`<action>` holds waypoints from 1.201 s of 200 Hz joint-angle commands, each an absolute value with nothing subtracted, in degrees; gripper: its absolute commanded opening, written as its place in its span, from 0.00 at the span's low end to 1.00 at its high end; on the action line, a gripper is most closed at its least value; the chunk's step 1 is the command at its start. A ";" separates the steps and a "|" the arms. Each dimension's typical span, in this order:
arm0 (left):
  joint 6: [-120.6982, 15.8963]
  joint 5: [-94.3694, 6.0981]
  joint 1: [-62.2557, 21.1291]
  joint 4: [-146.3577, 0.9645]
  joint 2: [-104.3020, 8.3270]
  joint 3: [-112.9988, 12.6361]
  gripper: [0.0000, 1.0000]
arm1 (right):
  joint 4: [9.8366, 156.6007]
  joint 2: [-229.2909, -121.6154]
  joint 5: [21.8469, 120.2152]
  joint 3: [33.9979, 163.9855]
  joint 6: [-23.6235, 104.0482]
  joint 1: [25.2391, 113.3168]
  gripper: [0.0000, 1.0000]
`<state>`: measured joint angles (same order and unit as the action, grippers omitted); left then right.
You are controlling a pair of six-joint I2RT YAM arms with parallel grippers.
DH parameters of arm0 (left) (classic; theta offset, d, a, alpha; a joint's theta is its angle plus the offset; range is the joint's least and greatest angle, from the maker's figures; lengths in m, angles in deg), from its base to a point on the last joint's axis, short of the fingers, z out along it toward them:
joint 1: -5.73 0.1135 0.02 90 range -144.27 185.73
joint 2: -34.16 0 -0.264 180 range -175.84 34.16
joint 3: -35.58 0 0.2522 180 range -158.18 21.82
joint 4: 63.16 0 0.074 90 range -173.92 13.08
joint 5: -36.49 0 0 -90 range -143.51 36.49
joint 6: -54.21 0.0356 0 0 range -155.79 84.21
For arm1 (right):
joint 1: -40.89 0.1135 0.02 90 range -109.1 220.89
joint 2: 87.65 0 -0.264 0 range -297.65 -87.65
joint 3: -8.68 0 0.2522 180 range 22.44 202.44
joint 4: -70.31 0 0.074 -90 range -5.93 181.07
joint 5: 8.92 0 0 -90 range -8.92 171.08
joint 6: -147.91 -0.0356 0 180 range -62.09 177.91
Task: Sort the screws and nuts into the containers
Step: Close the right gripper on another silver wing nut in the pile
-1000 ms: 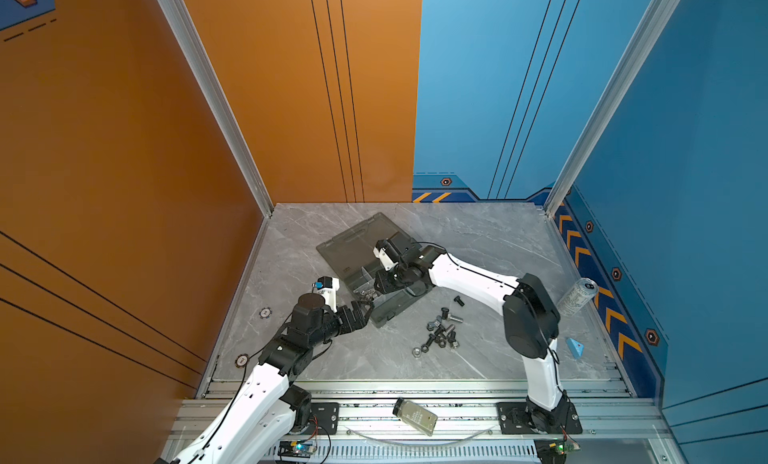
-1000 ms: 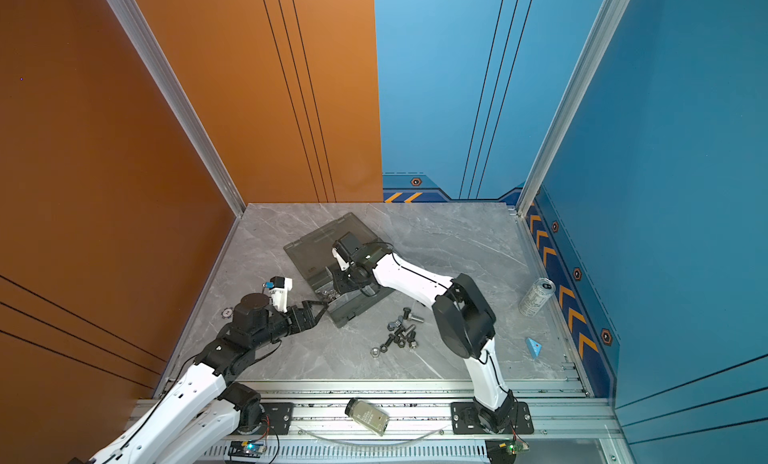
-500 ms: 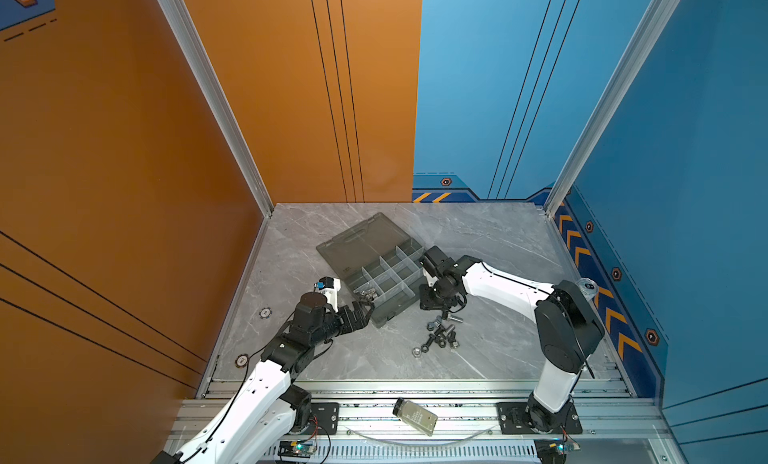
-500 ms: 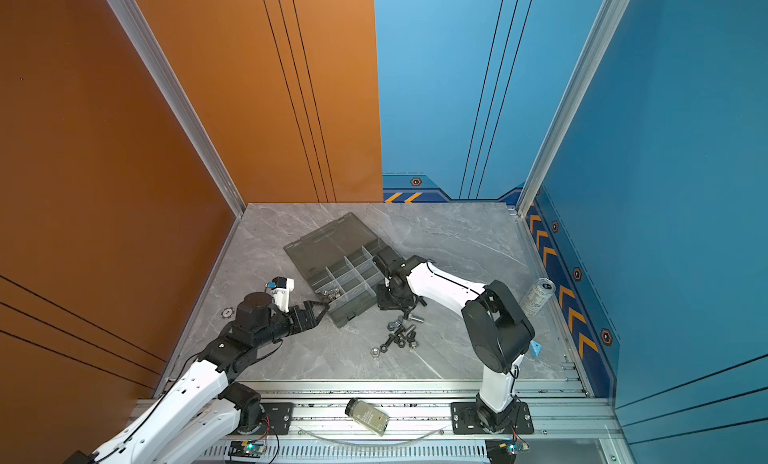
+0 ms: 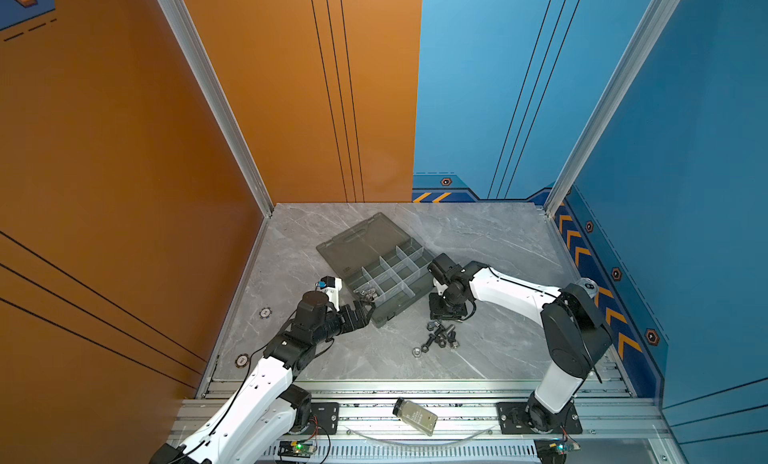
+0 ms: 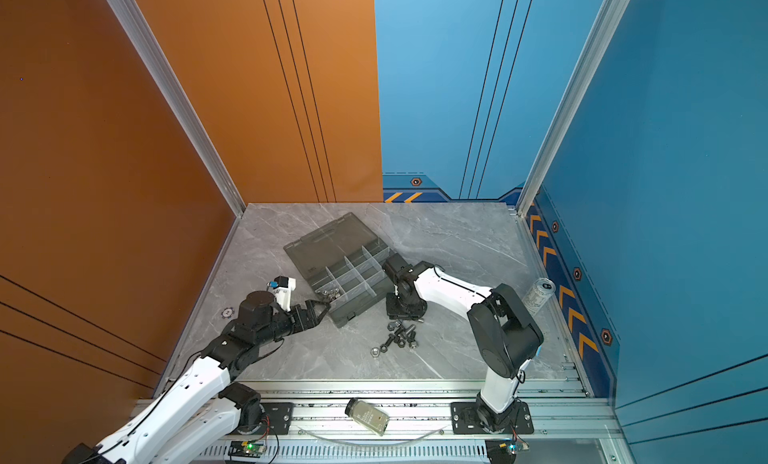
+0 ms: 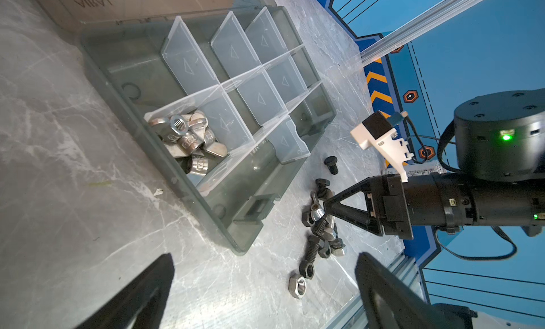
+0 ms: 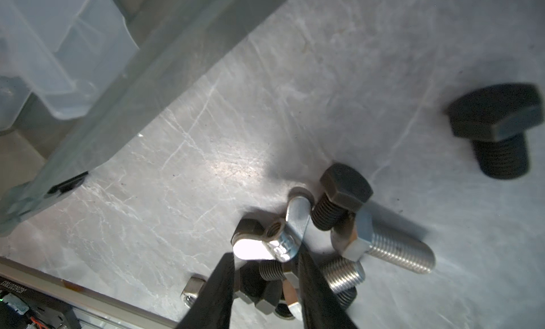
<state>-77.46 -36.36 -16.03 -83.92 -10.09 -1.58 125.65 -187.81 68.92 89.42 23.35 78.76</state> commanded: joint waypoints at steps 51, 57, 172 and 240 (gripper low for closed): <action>-77.48 -34.88 -15.66 -82.63 -10.84 -1.82 0.98 | 124.47 -189.85 65.72 87.78 22.77 78.69 0.39; -77.45 -34.89 -15.68 -82.63 -10.80 -1.74 0.98 | 124.20 -190.23 65.39 87.74 22.71 78.69 0.39; -77.41 -34.49 -15.98 -80.96 -13.11 -2.09 0.98 | 121.48 -194.16 63.24 87.82 22.06 78.69 0.39; -77.37 -34.61 -15.98 -81.40 -12.32 -1.56 0.98 | 120.63 -197.06 63.36 90.80 21.88 78.70 0.39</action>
<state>-77.46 -35.88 -16.03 -81.34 -13.18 -1.58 120.69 -194.37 63.06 90.47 22.89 78.39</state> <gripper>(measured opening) 0.976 0.391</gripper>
